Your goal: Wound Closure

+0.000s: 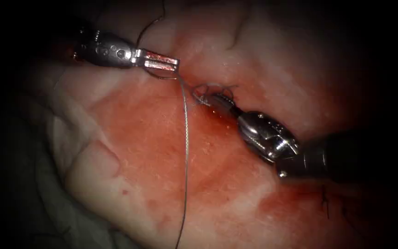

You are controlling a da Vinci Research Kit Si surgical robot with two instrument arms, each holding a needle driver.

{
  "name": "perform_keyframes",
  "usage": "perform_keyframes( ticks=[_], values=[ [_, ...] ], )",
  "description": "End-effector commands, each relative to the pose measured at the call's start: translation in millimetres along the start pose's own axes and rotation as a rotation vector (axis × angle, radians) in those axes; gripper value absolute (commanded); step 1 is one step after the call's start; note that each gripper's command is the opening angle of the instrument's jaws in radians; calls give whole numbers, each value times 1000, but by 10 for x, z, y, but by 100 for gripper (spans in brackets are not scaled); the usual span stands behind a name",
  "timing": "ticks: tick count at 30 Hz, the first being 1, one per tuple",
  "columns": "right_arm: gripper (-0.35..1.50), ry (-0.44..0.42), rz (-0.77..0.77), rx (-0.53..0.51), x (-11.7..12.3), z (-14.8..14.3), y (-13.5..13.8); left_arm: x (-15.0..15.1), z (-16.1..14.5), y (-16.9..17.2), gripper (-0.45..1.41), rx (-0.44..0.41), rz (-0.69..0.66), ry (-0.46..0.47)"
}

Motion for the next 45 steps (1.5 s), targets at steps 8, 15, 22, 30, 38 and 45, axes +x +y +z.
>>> perform_keyframes(
  ticks=[8, 15, 22, 30, 38, 45],
  values=[
    [-35, -64, -283, 120, -11, 14, -26, -12, 18, -15, -45, -6, -15, -9],
    [-35, -74, -484, 201, -6, 12, -30, -19, 9, -49, -45, 1, -23, -19],
    [-35, -65, -627, 211, -7, 13, -30, -21, 11, -70, -45, 11, -30, -28],
    [-35, -107, -817, 360, -12, 15, -44, -20, 18, -101, -45, 20, -46, -39],
    [-35, -112, -974, 403, -14, 24, -59, -23, 34, -117, -45, 17, -53, -39],
    [-35, -112, -977, 376, -12, 24, -53, -26, 39, -127, -45, 22, -56, -47]
  ],
)
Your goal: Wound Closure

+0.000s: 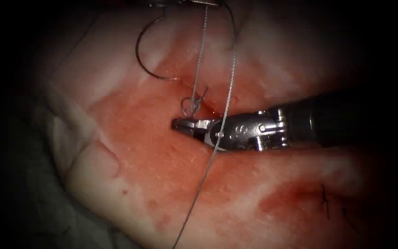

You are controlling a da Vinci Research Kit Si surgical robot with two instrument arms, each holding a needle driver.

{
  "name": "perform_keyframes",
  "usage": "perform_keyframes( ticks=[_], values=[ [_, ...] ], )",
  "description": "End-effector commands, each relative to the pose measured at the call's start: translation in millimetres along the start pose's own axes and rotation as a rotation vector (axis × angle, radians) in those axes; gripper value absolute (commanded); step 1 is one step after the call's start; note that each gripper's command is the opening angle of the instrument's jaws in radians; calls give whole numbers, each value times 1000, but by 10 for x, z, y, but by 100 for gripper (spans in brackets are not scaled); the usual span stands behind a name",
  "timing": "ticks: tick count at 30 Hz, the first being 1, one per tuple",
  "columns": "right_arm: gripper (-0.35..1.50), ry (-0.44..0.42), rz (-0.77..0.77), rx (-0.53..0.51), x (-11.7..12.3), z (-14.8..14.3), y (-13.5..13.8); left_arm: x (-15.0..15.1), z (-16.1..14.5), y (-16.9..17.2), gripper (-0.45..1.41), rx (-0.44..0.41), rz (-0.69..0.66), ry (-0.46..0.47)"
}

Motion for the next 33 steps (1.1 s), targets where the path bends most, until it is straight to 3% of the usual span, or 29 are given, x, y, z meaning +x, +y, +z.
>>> perform_keyframes(
  ticks=[1, 14, 33],
  values=[
    [-35, -1, 2, -1, -3, 5, -5, -5, 7, -4, -45, 3, -1, 0],
    [-35, -9, -17, -17, -8, 1, -3, -17, 44, -64, -45, 68, 20, -30],
    [-35, -14, -8, -43, -9, 2, -7, -48, 72, -109, -45, 136, 37, -108]
  ],
)
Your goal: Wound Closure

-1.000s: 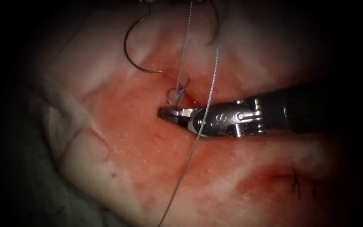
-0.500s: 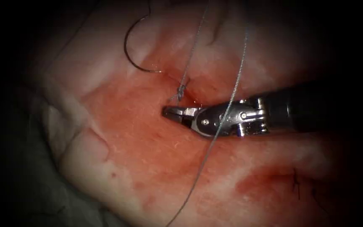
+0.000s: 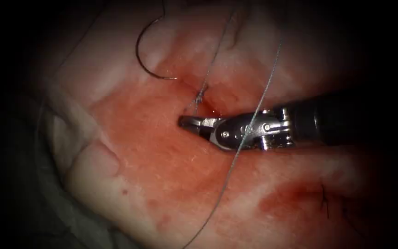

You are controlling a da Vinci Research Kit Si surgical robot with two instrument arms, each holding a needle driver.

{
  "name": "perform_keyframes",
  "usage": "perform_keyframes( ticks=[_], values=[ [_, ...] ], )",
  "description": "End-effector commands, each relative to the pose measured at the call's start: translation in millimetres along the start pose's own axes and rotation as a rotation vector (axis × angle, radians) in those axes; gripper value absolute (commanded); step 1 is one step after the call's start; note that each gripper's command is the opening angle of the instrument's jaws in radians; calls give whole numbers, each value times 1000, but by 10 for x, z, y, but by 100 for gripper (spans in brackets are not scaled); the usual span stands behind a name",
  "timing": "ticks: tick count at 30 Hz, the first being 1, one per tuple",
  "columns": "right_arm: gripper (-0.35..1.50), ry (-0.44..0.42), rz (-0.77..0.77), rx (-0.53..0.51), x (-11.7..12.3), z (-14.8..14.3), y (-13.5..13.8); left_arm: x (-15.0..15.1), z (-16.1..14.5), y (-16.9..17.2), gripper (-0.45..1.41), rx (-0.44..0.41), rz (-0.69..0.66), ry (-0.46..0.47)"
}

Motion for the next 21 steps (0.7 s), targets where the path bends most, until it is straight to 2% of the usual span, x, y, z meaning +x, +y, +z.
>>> perform_keyframes(
  ticks=[1, 10, 21],
  values=[
    [-35, 0, 18, 1, -1, 7, -7, -3, 9, -3, -45, 6, 2, -6],
    [-35, 3, 58, -10, 4, 10, -19, -11, 30, -3, -45, 13, 31, -47],
    [-35, 1, 76, -19, 7, 20, -32, -13, 52, -21, -45, 41, 49, -87]
  ],
)
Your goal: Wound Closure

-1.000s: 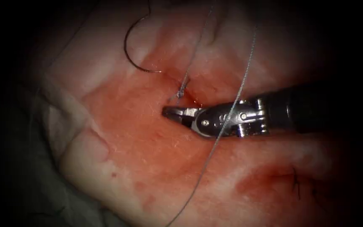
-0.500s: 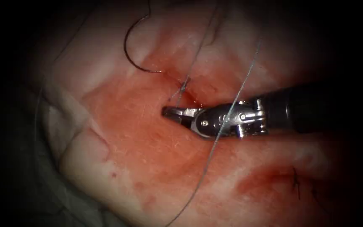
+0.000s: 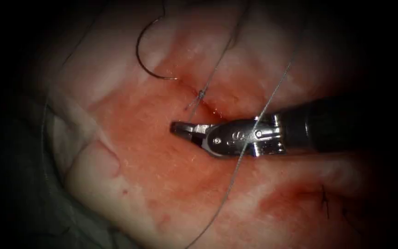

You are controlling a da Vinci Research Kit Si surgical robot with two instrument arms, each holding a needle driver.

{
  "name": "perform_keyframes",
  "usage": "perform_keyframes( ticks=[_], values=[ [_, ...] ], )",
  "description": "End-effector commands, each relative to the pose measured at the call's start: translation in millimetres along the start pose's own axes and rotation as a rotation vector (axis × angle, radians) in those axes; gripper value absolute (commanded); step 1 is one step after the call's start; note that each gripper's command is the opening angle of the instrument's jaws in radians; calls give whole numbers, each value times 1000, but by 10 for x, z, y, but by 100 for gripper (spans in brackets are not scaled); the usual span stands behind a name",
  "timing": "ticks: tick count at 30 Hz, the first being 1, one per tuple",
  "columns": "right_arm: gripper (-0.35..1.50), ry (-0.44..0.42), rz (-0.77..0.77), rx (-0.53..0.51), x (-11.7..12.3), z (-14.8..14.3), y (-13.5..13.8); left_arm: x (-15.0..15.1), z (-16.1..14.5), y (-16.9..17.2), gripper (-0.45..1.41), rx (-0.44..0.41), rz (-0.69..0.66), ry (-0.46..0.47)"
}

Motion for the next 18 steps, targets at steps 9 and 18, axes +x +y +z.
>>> perform_keyframes(
  ticks=[9, 18],
  values=[
    [-35, 0, 1, 0, 8, 16, -20, -3, 8, -3, -45, -3, 3, -19],
    [-35, 4, 4, 0, 12, 15, -21, -3, 7, -1, -45, -10, 3, -22]
  ],
)
